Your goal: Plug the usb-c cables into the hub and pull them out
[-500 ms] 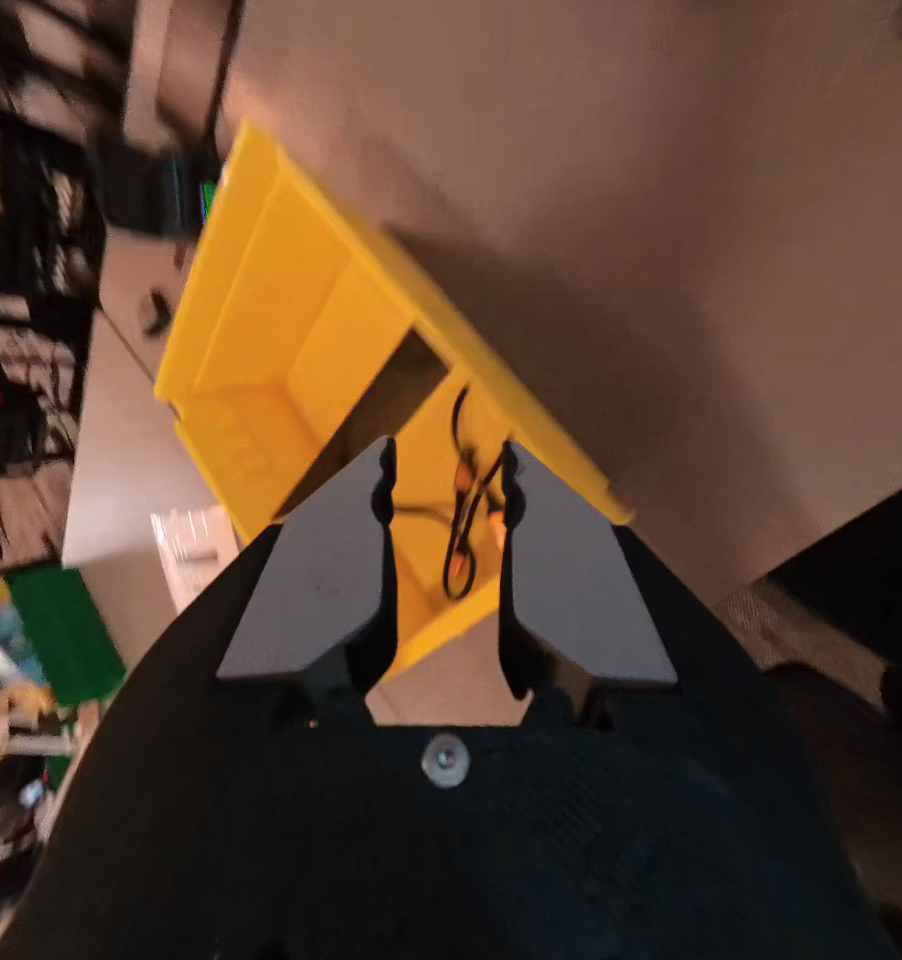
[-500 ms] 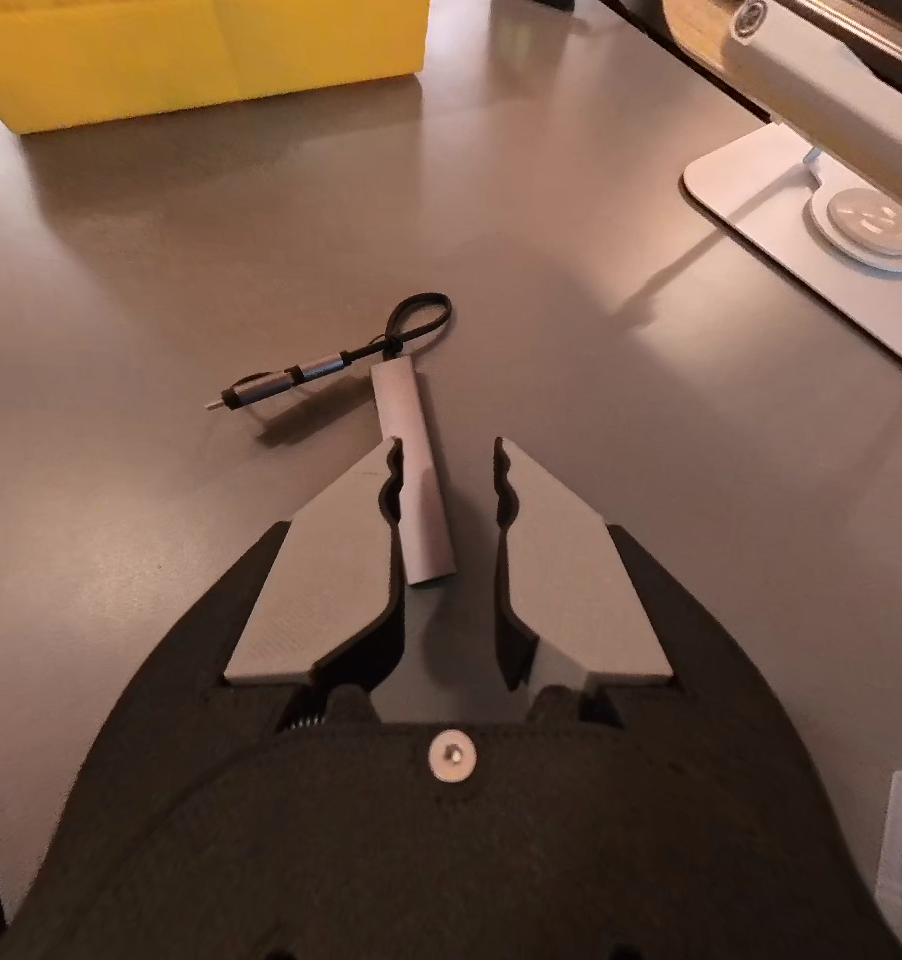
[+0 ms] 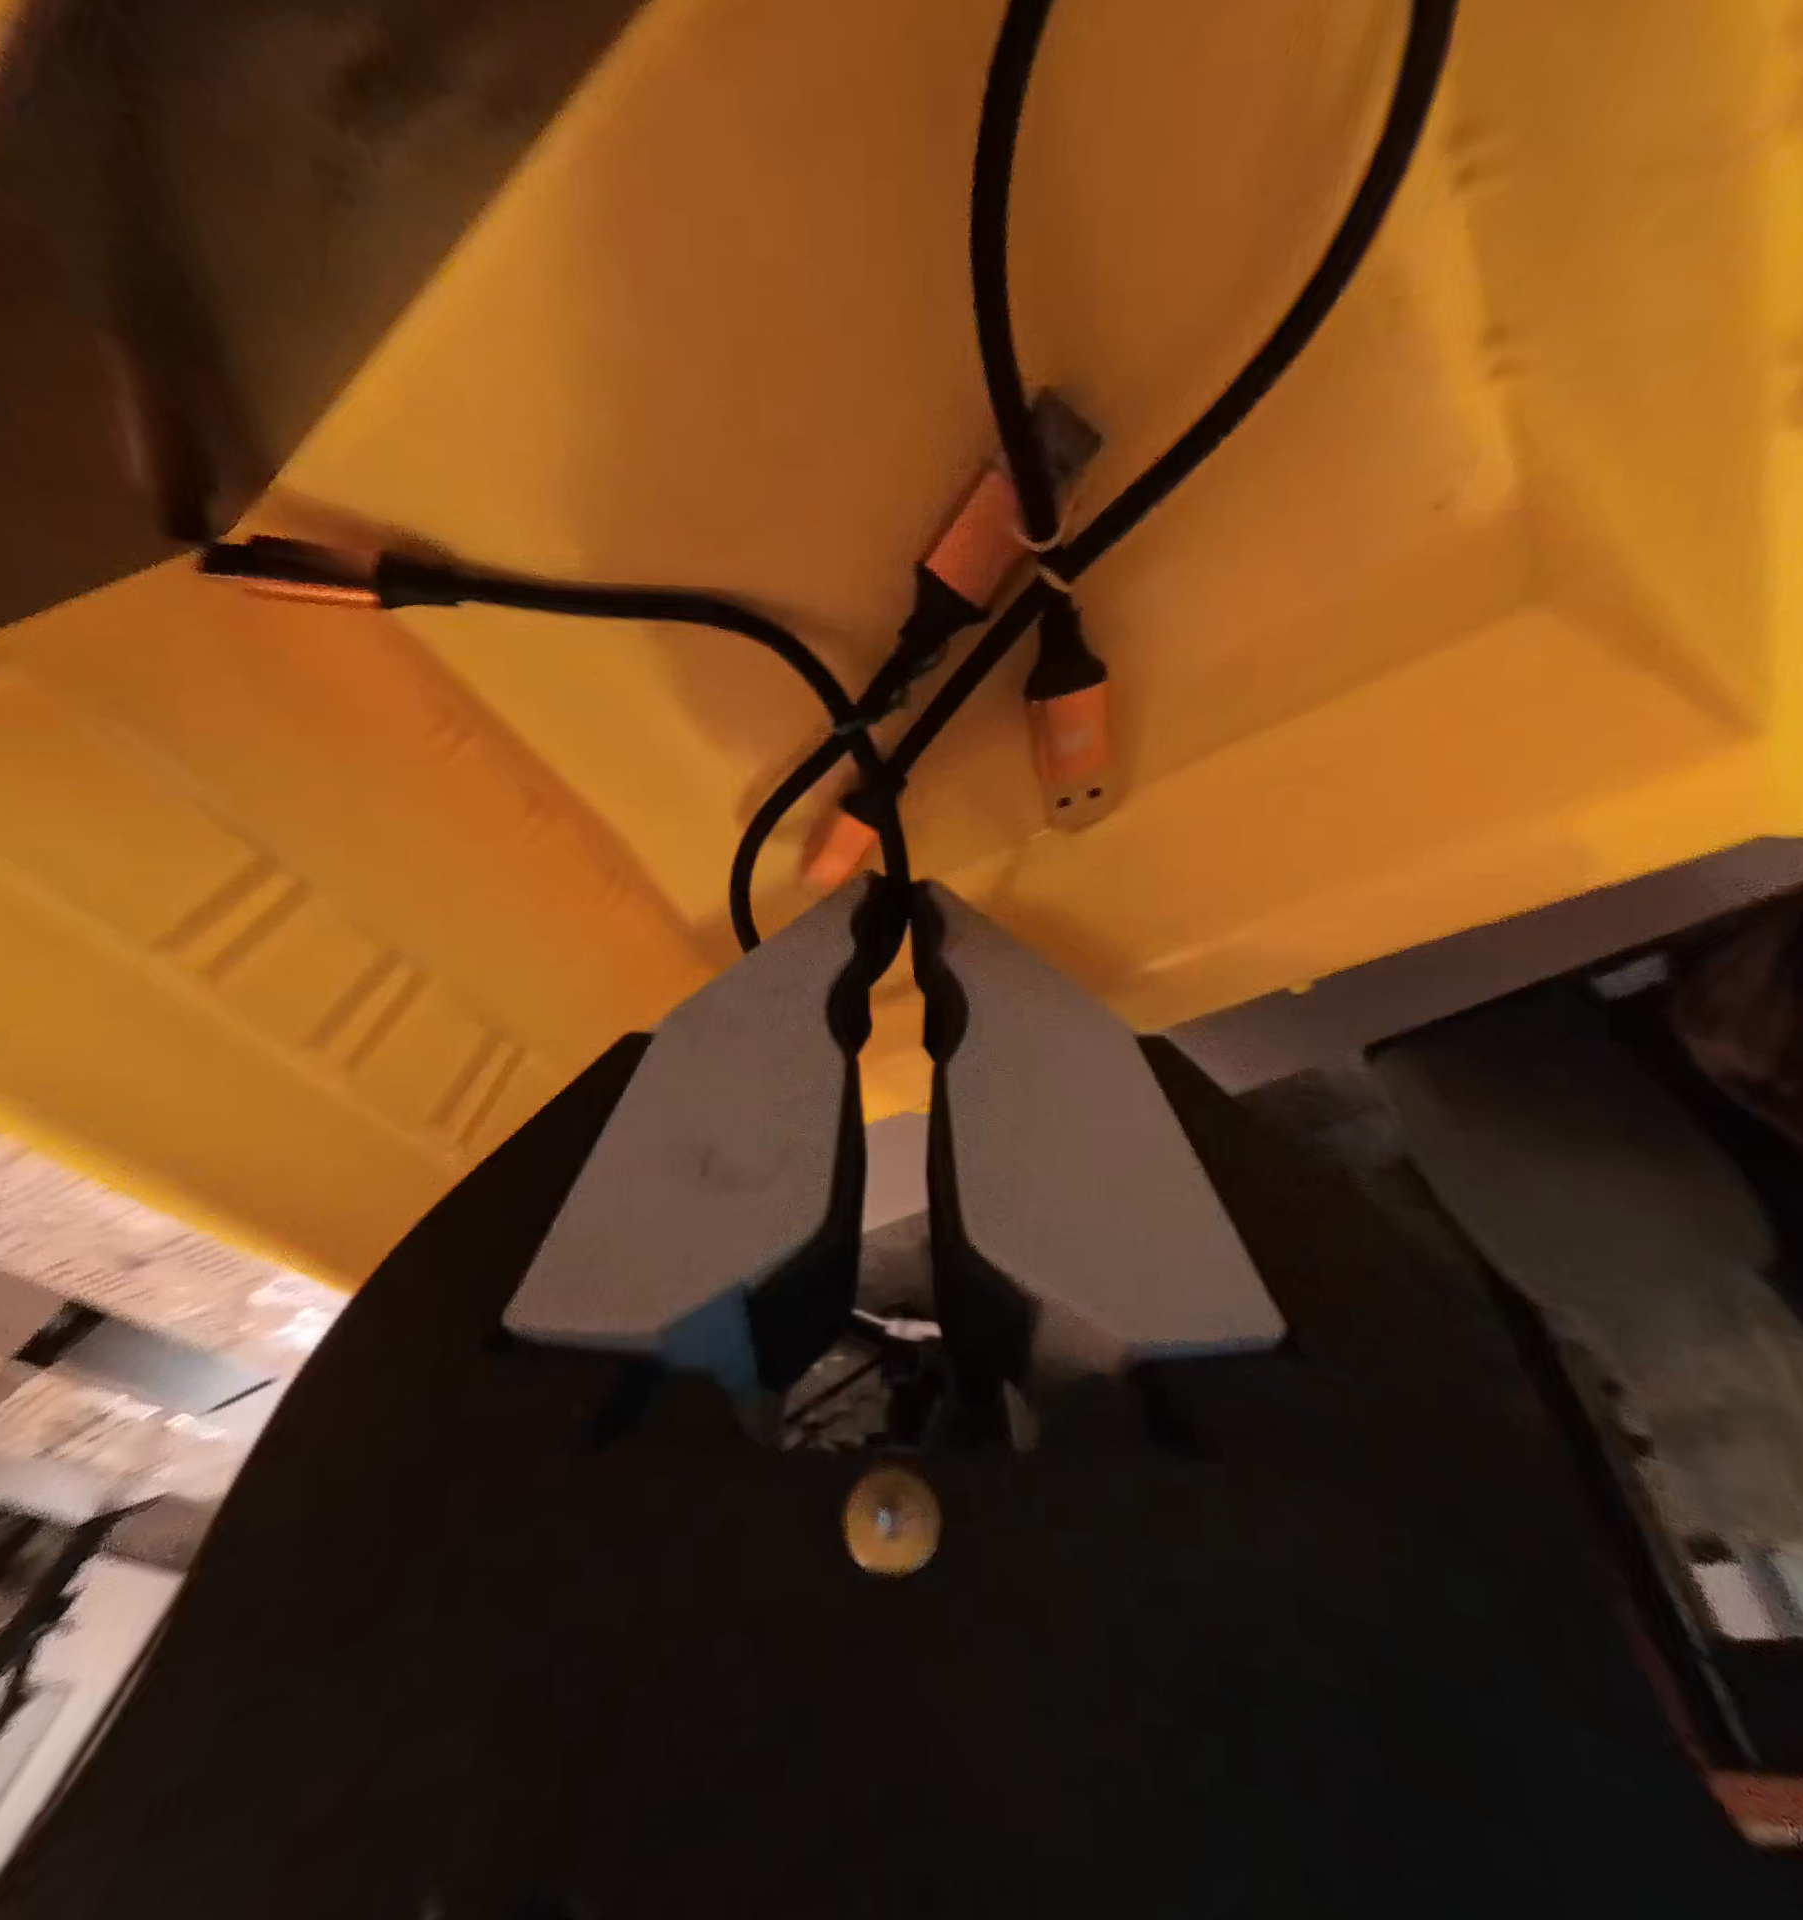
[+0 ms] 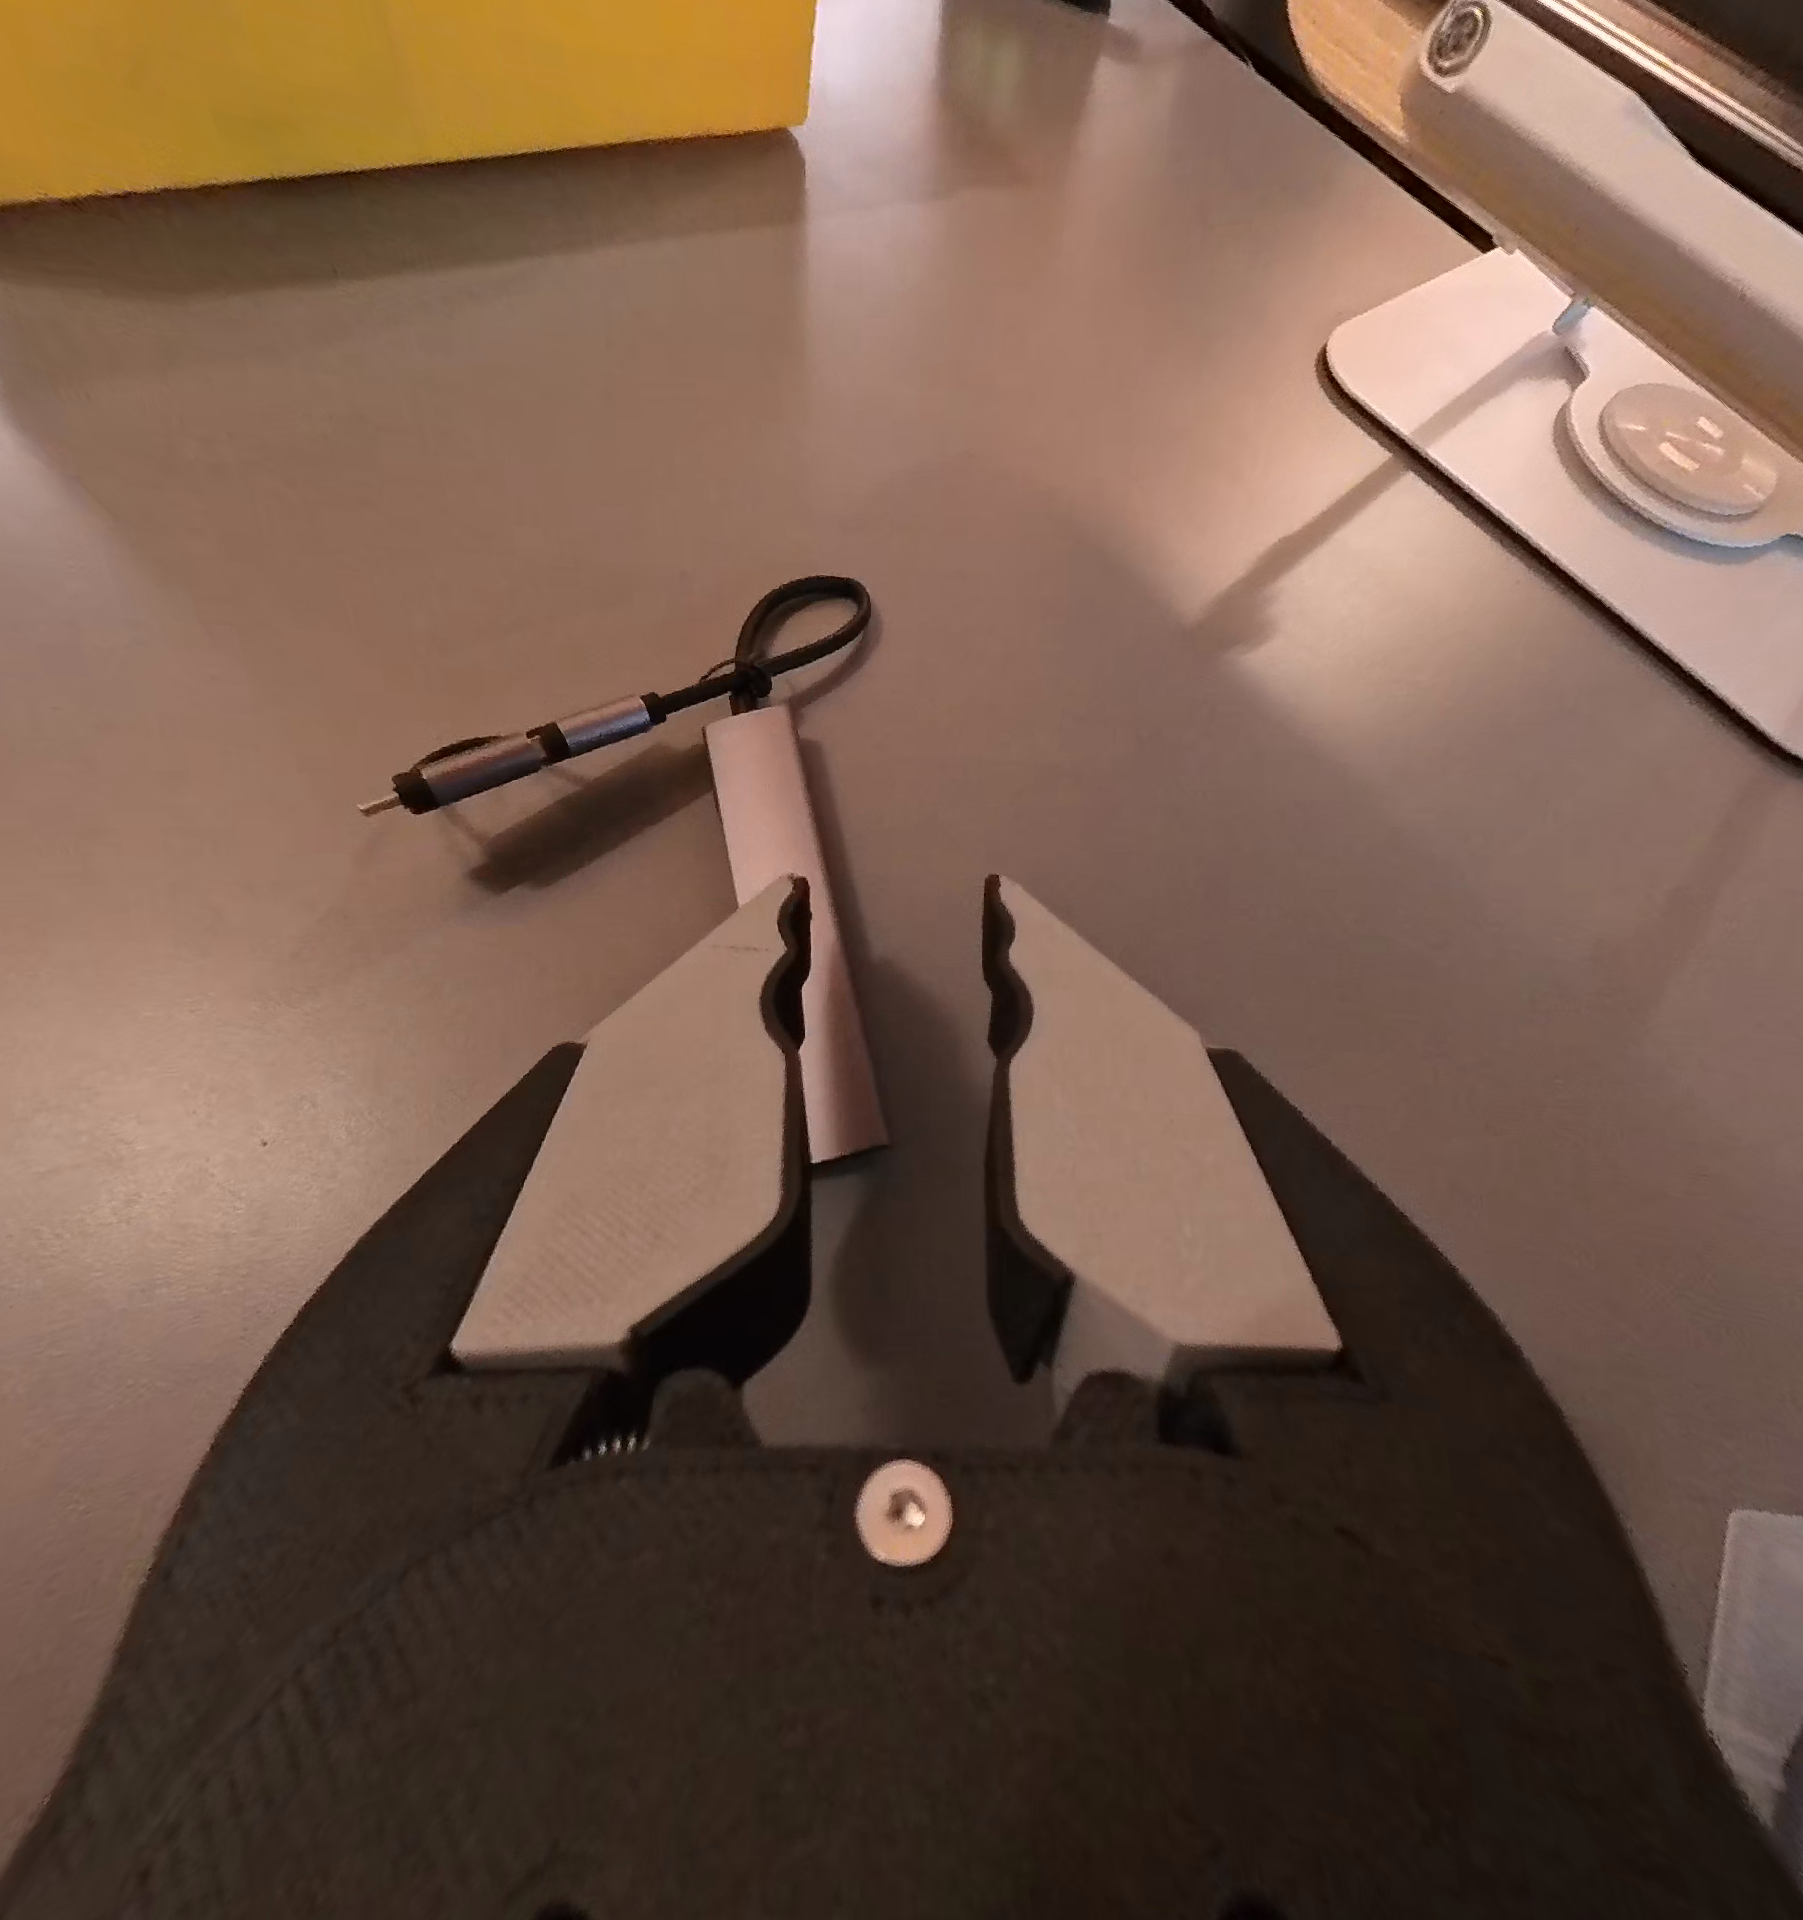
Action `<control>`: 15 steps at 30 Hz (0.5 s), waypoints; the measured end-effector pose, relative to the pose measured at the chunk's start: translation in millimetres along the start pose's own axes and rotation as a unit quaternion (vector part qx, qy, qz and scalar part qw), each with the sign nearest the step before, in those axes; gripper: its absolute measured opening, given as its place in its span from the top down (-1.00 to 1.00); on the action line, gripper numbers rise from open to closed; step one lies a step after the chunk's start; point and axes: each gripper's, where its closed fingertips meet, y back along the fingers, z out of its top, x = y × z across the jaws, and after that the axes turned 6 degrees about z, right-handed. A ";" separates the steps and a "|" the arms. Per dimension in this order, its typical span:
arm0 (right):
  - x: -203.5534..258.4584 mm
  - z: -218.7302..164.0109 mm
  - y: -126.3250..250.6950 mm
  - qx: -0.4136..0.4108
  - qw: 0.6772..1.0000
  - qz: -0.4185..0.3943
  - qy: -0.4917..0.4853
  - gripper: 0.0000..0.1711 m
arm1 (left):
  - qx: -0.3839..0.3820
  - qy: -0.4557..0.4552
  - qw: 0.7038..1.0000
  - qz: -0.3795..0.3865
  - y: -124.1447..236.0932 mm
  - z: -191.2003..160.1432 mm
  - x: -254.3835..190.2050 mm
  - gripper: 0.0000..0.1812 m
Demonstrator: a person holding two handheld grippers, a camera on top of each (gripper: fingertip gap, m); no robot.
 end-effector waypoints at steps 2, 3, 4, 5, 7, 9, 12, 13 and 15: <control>0.5 1.0 0.2 0.000 1.000 -0.003 0.007 0.66 | -0.020 -0.001 0.999 0.043 13.4 6.9 14.2 0.98; 0.8 1.1 -0.1 0.000 1.000 -0.004 0.010 0.66 | -0.038 0.007 0.997 0.067 24.7 11.7 23.3 0.98; 1.1 1.1 -0.4 0.001 1.000 -0.004 0.012 0.66 | -0.054 0.014 0.994 0.095 37.8 14.8 33.3 0.98; 1.2 1.0 -0.6 0.002 1.000 -0.005 0.013 0.66 | -0.068 0.017 0.989 0.131 52.9 17.0 44.6 0.98; 0.9 1.3 -0.6 0.002 1.000 -0.008 0.017 0.66 | -0.094 0.024 0.969 0.227 90.1 18.7 71.3 0.99; 0.2 2.6 0.2 -0.001 1.000 -0.011 0.018 0.66 | -0.130 0.030 0.940 0.313 134.3 22.2 89.9 0.99; -1.3 5.6 2.3 -0.011 1.000 -0.013 0.015 0.65 | -0.228 0.044 0.905 0.357 197.6 39.5 85.0 0.99; -2.2 6.1 3.2 -0.014 1.000 -0.015 0.012 0.64 | -0.259 0.042 0.893 0.365 216.3 45.6 78.8 0.99; -4.3 7.2 5.1 -0.021 1.000 -0.016 0.005 0.64 | -0.313 0.030 0.869 0.381 249.2 56.7 62.7 0.98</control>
